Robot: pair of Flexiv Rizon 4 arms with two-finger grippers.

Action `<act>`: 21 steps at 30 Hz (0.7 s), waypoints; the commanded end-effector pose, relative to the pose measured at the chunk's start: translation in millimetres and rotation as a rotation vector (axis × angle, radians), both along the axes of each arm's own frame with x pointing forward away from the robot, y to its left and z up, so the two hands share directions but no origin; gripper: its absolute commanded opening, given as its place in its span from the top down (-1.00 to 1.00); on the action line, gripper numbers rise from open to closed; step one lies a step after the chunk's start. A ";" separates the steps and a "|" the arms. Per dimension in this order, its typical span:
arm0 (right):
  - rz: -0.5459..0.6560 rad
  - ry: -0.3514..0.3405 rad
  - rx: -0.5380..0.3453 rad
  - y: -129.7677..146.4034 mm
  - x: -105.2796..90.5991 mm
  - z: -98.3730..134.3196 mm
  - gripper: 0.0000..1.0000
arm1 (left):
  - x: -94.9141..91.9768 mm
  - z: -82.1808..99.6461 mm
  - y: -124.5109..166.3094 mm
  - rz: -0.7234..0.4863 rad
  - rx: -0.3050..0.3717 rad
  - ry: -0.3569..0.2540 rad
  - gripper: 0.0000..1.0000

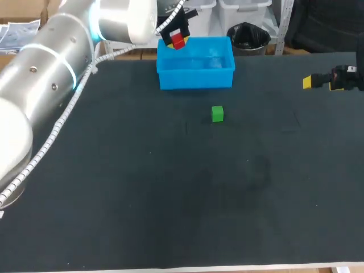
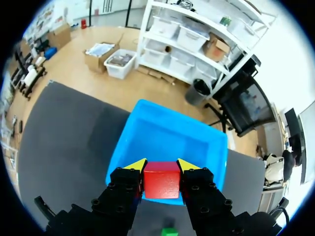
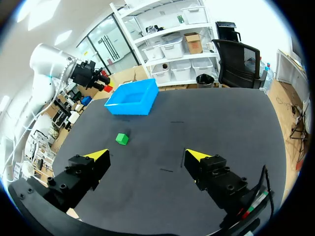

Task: Use the left arm to pick the red cube and place it into the blue plastic box first, then use the right arm to grasp the green cube and put it into the same blue plastic box after the first action is fully finished.

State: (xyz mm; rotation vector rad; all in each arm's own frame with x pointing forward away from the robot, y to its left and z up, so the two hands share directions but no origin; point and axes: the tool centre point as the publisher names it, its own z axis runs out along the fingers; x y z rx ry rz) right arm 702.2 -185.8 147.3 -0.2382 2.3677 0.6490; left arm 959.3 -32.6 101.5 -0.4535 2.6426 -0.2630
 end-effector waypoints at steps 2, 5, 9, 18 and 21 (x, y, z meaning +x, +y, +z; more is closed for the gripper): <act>-0.001 0.000 0.000 0.0 0.0 0.3 -1.00 | 27.7 -1.7 -2.2 -0.003 0.013 0.112 -1.00; -0.001 0.000 0.000 0.0 0.0 0.3 -1.00 | 27.2 -0.7 1.1 0.000 0.014 0.111 -1.00; -0.001 0.000 0.000 0.0 0.0 0.3 -1.00 | 22.1 5.2 4.7 -0.006 0.027 0.090 -1.00; -0.001 0.000 0.000 0.0 0.0 0.3 -1.00 | -7.5 29.7 21.7 -0.041 0.017 0.005 -1.00; -0.001 0.000 0.000 0.0 0.0 0.3 -1.00 | -24.2 39.4 29.3 -0.066 0.006 -0.033 -1.00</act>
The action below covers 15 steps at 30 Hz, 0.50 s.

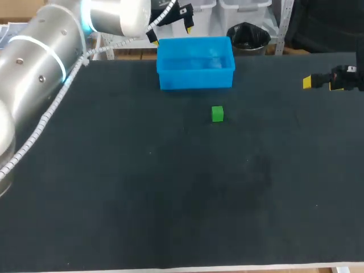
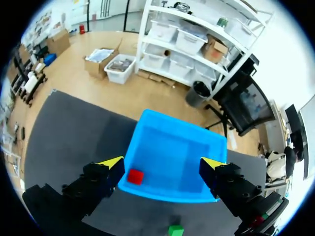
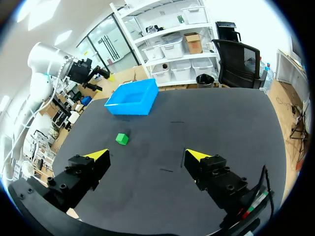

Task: Use the left arm to pick the red cube and place it into the blue plastic box first, then use the right arm to grasp the green cube and put it into the same blue plastic box after the first action is fully finished.

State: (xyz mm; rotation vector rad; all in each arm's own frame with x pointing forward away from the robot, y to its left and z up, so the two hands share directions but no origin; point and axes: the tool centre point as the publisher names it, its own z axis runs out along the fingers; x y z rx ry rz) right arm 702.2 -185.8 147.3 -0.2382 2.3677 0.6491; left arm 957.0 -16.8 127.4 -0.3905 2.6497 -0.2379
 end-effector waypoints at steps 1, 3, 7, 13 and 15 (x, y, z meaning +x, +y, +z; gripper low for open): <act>-0.001 0.000 0.000 0.0 0.0 0.3 -1.00 | -28.1 17.2 16.4 -0.039 -0.025 -0.047 -1.00; -0.001 0.000 0.000 0.0 0.0 0.3 -1.00 | -40.8 24.5 22.5 -0.058 -0.037 -0.074 -1.00; -0.001 0.000 0.000 0.0 0.0 0.3 -1.00 | -65.1 38.7 34.9 -0.089 -0.052 -0.134 -1.00; -0.001 0.000 0.000 0.0 0.0 0.3 -1.00 | -90.4 45.4 44.6 -0.099 -0.009 -0.192 -1.00; -0.001 0.000 0.000 0.0 0.0 0.3 -1.00 | -90.4 45.4 44.6 -0.099 -0.009 -0.192 -1.00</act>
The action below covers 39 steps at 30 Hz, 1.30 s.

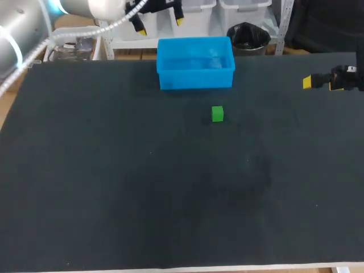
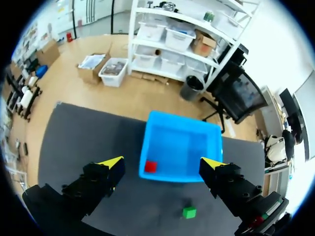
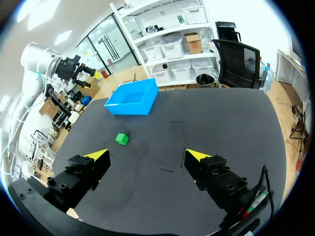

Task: Use the left arm to pick the red cube and place it into the blue plastic box first, then use the right arm to grasp the green cube and put it into the same blue plastic box after the first action is fully finished.

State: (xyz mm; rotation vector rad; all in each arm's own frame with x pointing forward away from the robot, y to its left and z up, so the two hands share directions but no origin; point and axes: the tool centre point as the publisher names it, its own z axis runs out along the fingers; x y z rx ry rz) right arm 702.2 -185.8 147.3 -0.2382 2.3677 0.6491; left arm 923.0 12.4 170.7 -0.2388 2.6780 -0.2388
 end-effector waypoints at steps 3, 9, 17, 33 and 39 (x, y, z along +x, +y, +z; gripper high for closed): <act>-0.001 0.000 0.000 0.0 0.0 0.3 -1.00 | -56.5 2.1 15.4 0.008 -0.044 -0.193 -1.00; -0.001 0.000 0.000 0.0 0.0 0.3 -1.00 | -56.5 2.1 15.4 0.008 -0.044 -0.193 -1.00; -0.001 0.000 0.000 0.0 0.0 0.3 -1.00 | -56.5 2.1 15.4 0.008 -0.044 -0.193 -1.00; -0.001 0.000 0.000 0.0 0.0 0.3 -1.00 | -65.9 6.9 30.3 -0.147 -0.029 -0.287 -1.00; -0.001 0.000 0.000 0.0 0.0 0.3 -1.00 | -77.7 11.1 47.9 -0.314 -0.059 -0.336 -1.00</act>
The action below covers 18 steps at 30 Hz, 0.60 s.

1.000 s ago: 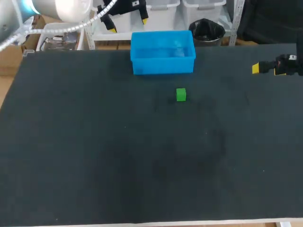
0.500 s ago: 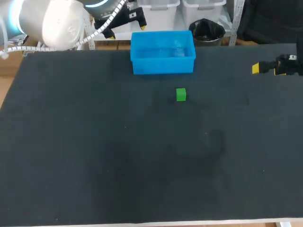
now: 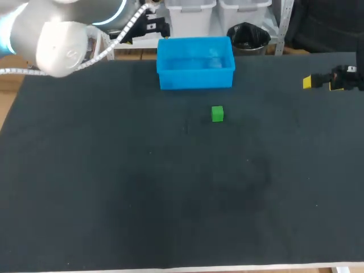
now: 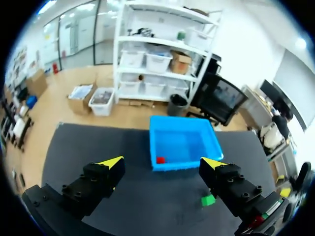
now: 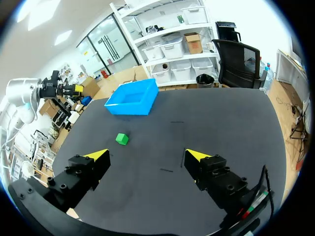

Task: Use the left arm to pick the red cube and place it into the blue plastic box first, then use the right arm to grasp the green cube and put it into the same blue plastic box after the first action is fully finished.

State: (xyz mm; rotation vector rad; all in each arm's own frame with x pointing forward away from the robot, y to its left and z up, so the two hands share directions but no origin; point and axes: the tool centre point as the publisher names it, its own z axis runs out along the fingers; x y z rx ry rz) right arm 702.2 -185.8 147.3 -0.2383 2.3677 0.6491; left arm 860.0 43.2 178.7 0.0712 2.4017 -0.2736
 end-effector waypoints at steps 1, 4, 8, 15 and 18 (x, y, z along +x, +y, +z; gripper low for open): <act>-0.001 0.000 0.000 -0.1 0.0 0.3 -1.00 | -16.6 4.7 20.3 -0.151 -0.075 -0.038 -1.00; -0.001 0.000 0.000 -0.1 0.0 0.3 -1.00 | -24.5 9.2 28.6 -0.267 -0.088 -0.088 -1.00; -0.001 0.000 0.000 -0.1 0.0 0.3 -1.00 | -33.7 12.5 39.5 -0.395 -0.100 -0.124 -1.00; -0.001 0.000 0.000 -0.1 0.0 0.3 -1.00 | -50.5 17.7 54.2 -0.581 -0.107 -0.168 -1.00; -0.001 0.000 0.000 -0.1 0.0 0.3 -1.00 | -56.9 19.8 59.7 -0.647 -0.109 -0.175 -1.00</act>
